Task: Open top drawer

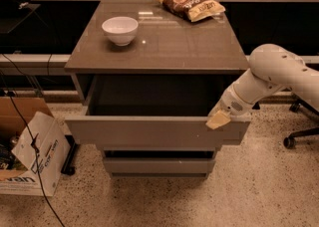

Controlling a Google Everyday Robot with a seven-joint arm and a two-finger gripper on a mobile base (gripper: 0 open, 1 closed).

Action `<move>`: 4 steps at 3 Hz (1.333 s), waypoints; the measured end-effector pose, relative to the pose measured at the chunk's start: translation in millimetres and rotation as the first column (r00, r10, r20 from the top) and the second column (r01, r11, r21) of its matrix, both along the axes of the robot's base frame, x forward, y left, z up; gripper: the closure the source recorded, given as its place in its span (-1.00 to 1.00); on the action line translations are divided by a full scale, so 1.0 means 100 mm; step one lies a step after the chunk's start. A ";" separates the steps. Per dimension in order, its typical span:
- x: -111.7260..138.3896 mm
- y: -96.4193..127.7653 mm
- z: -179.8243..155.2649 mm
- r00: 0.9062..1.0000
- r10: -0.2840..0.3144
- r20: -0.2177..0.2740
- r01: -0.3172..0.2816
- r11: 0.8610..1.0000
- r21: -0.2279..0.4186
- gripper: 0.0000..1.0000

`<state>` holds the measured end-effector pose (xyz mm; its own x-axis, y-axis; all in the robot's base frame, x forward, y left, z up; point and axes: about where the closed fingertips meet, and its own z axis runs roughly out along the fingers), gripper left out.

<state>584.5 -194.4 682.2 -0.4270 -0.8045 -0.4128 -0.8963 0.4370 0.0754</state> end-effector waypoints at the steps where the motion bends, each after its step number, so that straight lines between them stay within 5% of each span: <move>1: -0.02 0.03 -0.02 1.000 0.014 0.010 -0.014 1.000 -0.002 -0.83; 2: -0.06 0.04 0.04 0.999 0.015 0.035 -0.015 1.000 0.003 -1.00; 4: -0.20 0.08 -0.13 0.993 0.108 -0.039 -0.107 0.994 0.028 -1.00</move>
Offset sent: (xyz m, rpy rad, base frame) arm -0.0094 0.0011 0.0160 0.0079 -0.0743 0.0106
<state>564.2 -186.1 669.2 -0.3552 -0.8360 -0.4183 -0.9340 0.3356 0.1224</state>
